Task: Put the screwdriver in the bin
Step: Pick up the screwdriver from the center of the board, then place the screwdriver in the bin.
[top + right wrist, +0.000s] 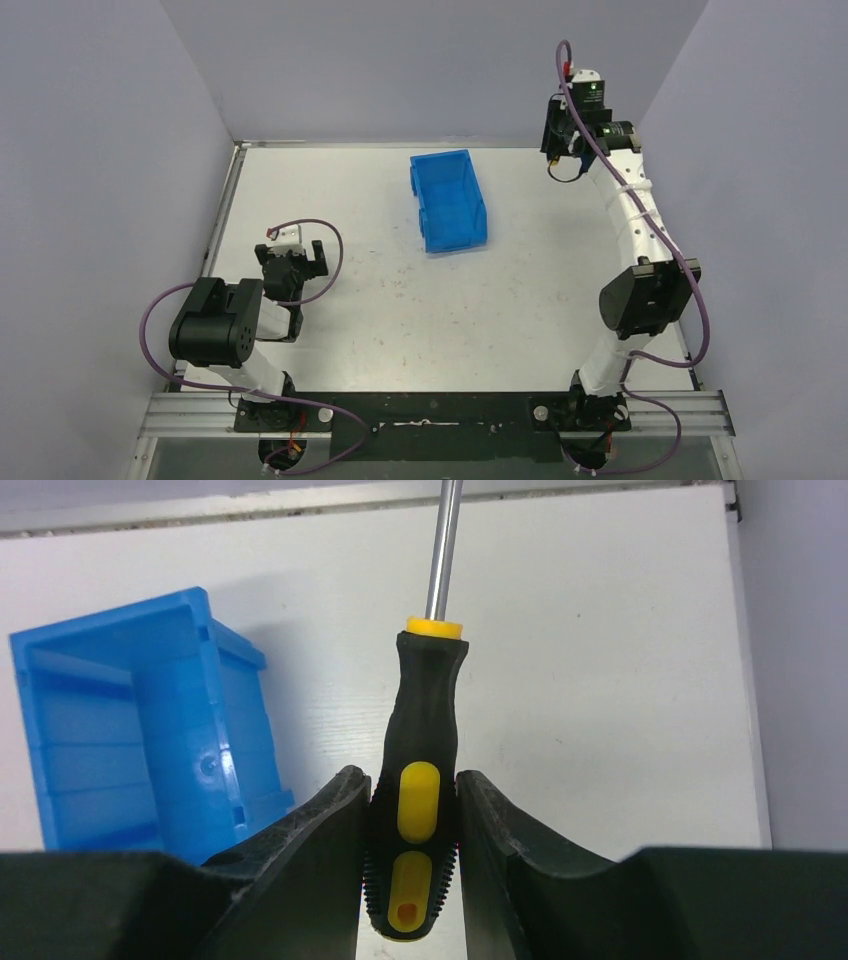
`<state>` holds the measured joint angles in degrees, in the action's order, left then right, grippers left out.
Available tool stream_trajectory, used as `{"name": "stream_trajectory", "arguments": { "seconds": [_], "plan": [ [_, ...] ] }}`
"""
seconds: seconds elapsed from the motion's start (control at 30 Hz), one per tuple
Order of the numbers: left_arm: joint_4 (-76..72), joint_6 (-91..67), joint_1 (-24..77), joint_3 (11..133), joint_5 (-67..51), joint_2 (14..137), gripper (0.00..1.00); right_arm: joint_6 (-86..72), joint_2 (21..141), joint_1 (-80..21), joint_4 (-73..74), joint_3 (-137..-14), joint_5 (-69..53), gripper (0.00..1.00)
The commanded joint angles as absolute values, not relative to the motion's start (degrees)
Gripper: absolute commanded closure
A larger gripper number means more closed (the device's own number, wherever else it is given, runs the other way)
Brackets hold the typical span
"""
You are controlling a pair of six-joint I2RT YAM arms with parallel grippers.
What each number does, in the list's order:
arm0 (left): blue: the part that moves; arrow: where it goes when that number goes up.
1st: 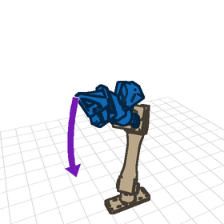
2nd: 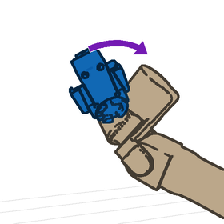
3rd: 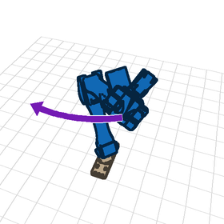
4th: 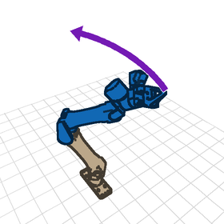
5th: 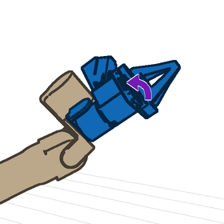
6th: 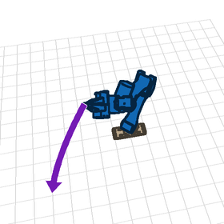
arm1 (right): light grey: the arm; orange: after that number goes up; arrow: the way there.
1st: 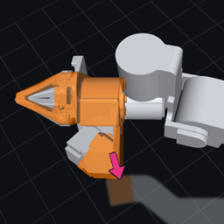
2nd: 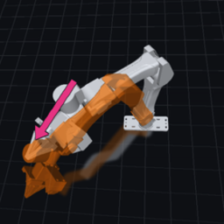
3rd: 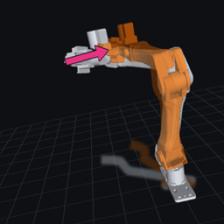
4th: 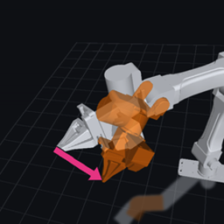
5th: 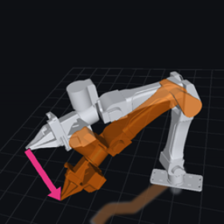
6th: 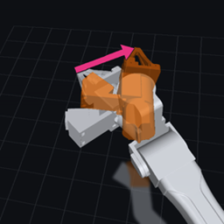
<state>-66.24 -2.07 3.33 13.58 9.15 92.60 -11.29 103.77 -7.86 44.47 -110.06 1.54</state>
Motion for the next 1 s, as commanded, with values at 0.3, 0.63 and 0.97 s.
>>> {"name": "stream_trajectory", "arguments": {
  "seconds": [0.3,0.63,0.97],
  "plan": [
    [-69.26,-1.67,3.43,14.59,8.96,92.29,0.03,-13.19,94.01,-12.01,49.62,-118.68,6.93,0.87],
    [-69.28,-1.67,3.43,14.59,8.96,92.3,0.03,-16.44,93.8,-21.87,48.09,-119.36,10.31,0.88],
    [-69.26,-1.67,3.43,14.59,8.96,92.3,0.03,-19.88,96.33,-33.25,42.26,-116.37,17.02,0.89]
  ]
}}
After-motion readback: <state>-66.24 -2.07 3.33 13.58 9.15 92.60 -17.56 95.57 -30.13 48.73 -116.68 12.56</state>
